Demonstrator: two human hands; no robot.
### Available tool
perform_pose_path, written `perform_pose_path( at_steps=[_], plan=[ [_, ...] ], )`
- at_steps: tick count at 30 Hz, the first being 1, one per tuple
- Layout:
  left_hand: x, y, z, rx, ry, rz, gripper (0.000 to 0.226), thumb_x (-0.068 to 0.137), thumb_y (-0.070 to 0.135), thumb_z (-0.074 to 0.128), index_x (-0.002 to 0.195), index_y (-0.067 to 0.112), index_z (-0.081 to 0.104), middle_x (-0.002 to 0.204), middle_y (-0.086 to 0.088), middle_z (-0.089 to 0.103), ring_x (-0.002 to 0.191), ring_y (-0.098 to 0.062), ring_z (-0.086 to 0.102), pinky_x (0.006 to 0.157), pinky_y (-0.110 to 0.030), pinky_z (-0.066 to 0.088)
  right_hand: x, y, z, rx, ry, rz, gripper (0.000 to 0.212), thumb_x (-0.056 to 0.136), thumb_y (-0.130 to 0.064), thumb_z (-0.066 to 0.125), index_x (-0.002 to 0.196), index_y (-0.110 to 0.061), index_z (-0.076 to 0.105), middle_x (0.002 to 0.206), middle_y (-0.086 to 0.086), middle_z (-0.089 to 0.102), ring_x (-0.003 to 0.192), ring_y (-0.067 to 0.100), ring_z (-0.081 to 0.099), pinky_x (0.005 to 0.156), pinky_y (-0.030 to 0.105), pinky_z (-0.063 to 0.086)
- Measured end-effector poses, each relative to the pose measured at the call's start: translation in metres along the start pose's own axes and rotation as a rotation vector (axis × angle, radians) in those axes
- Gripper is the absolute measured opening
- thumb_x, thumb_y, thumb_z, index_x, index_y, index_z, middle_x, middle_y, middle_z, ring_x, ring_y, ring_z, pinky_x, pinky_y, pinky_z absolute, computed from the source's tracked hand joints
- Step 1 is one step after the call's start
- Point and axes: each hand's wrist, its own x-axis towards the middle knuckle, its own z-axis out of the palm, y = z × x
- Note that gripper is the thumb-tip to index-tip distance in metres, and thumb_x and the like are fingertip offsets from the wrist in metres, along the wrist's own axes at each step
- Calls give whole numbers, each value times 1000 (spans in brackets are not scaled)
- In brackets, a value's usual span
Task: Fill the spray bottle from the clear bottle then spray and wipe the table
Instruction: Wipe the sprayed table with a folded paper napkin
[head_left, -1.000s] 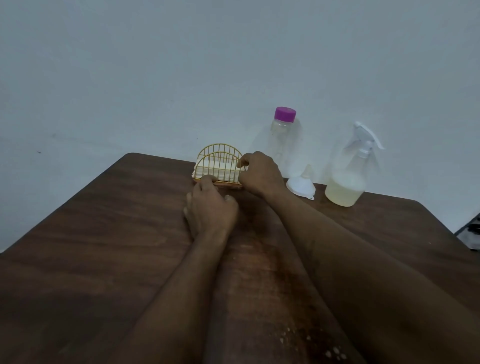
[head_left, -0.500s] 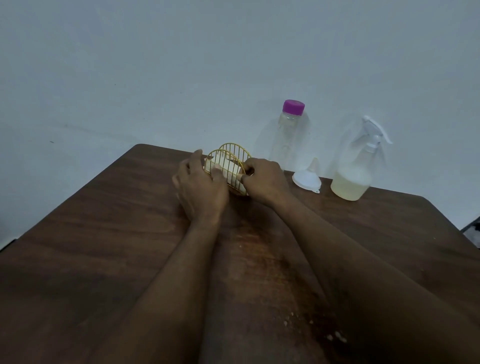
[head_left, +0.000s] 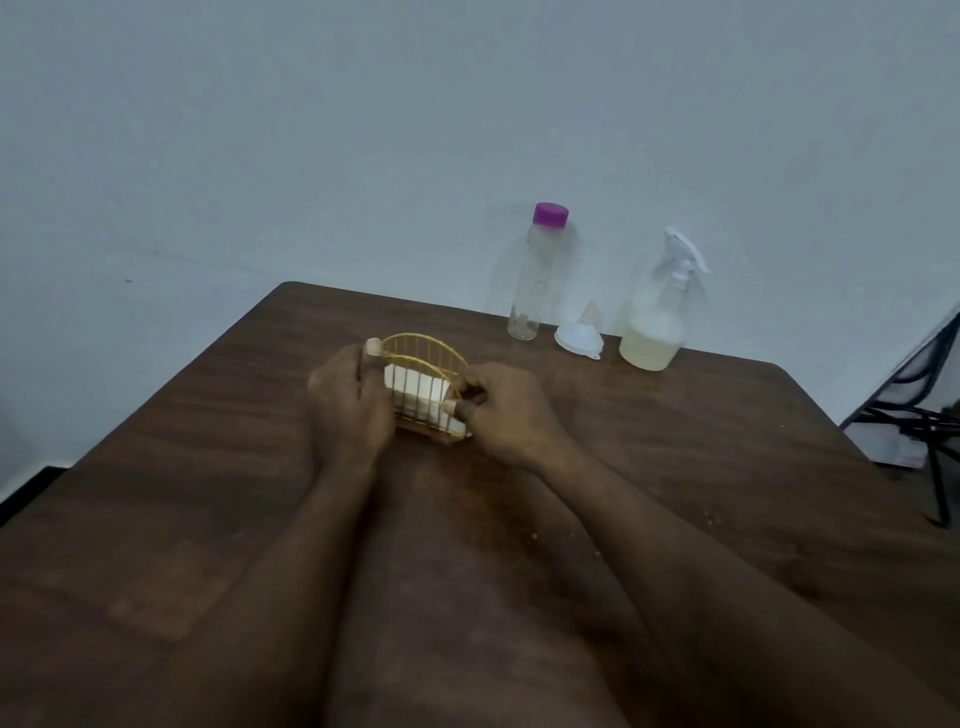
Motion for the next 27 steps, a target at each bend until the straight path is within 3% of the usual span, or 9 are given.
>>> perform_pose_path(
  at_steps=[4, 6, 8, 11, 14, 17, 20, 22, 27],
  plan=[
    [-23, -5, -42, -72, -4, -131, 51, 108, 51, 37, 82, 17, 65, 79, 3, 67, 77, -16, 63, 69, -41, 51, -34, -31, 3, 9, -57, -89, 25, 95, -38, 75, 73, -39, 62, 77, -18, 61, 75, -1, 57, 65, 27, 43],
    [-36, -6, -58, -106, -11, -158, 54, 106, 58, 37, 79, 21, 67, 78, 5, 69, 74, -10, 64, 65, -34, 48, -49, -41, 0, 81, -26, -68, 28, 98, -43, 69, 72, -35, 68, 77, -14, 65, 73, 1, 59, 65, 32, 47],
    [-47, -5, -70, -123, -25, -180, 58, 105, 63, 37, 78, 23, 69, 77, 5, 72, 73, -10, 66, 65, -34, 51, -60, -45, -5, 181, 62, 1, 23, 101, -38, 67, 84, -29, 78, 84, -10, 73, 79, 7, 66, 73, 37, 56],
    [-59, -2, -81, -162, -34, -226, 60, 103, 65, 39, 78, 23, 73, 78, 6, 74, 75, -11, 70, 70, -40, 58, -67, -39, -13, 181, 194, 113, 12, 95, -29, 75, 83, -28, 74, 81, -11, 74, 77, 5, 68, 71, 32, 57],
    [-66, 1, -87, -152, -32, -191, 57, 103, 62, 41, 79, 23, 74, 78, 8, 74, 75, -8, 69, 72, -43, 59, -68, -31, -15, 109, 69, 237, 12, 87, -30, 84, 84, -30, 72, 79, -12, 73, 73, 2, 67, 63, 21, 53],
    [-68, 0, -89, -132, -39, -169, 58, 104, 62, 41, 81, 22, 76, 80, 8, 74, 81, -14, 70, 76, -47, 58, -69, -29, -9, 22, -21, 238, 13, 87, -27, 83, 92, -32, 72, 82, -11, 73, 76, 3, 67, 64, 21, 49],
    [-67, -1, -90, -76, -37, -125, 60, 105, 61, 39, 78, 22, 75, 77, 8, 73, 79, -15, 69, 74, -47, 57, -66, -36, -7, -23, 14, 224, 12, 88, -28, 82, 85, -33, 72, 80, -14, 71, 74, 1, 66, 59, 20, 46],
    [-66, -1, -90, -55, -26, -97, 61, 106, 60, 38, 77, 21, 75, 74, 9, 71, 74, -11, 67, 70, -45, 56, -64, -39, -7, -55, 52, 212, 15, 89, -28, 81, 78, -33, 71, 79, -14, 72, 74, 2, 66, 62, 25, 53],
    [-66, -2, -90, -36, -17, -92, 64, 104, 64, 35, 75, 22, 74, 74, 9, 70, 78, -16, 67, 71, -43, 55, -62, -42, -9, -79, 99, 187, 13, 91, -27, 79, 80, -30, 75, 80, -15, 73, 74, 2, 67, 61, 25, 52]
  ],
)
